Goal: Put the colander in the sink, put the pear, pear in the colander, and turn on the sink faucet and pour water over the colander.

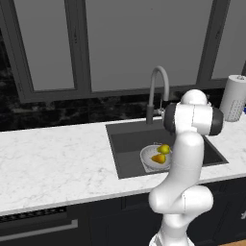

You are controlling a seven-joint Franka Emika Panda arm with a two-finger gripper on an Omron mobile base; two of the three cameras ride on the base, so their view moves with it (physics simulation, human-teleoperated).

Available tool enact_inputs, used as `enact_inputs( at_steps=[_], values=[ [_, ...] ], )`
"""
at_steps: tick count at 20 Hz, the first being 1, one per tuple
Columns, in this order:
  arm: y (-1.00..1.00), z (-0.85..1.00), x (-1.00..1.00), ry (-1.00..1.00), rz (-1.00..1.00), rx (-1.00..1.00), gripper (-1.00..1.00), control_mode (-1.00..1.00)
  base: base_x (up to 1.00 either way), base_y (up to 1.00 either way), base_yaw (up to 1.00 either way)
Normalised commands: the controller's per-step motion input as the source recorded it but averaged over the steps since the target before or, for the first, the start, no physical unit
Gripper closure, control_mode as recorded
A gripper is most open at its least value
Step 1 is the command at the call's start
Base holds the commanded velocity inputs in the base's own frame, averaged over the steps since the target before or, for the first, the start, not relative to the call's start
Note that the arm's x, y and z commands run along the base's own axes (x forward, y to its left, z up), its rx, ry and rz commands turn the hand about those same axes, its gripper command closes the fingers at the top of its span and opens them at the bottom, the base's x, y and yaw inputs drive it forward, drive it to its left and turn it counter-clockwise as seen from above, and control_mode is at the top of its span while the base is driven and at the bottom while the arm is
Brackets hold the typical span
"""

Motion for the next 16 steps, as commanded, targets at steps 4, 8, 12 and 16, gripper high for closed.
enact_inputs(
  at_steps=[4,8,12,16],
  values=[
    [0.0,-0.22,0.29,0.0,-0.02,0.0,-1.0,-1.0,0.0,0.0,0.0],
    [-0.06,-0.11,0.26,0.0,-0.01,0.0,-1.0,-1.0,0.0,0.0,0.0],
    [-0.05,-0.02,0.26,0.0,-0.02,0.0,-1.0,-1.0,0.0,0.0,0.0],
    [-0.02,0.0,0.26,0.0,-0.03,0.0,-1.0,-1.0,0.0,0.0,0.0]
  ],
)
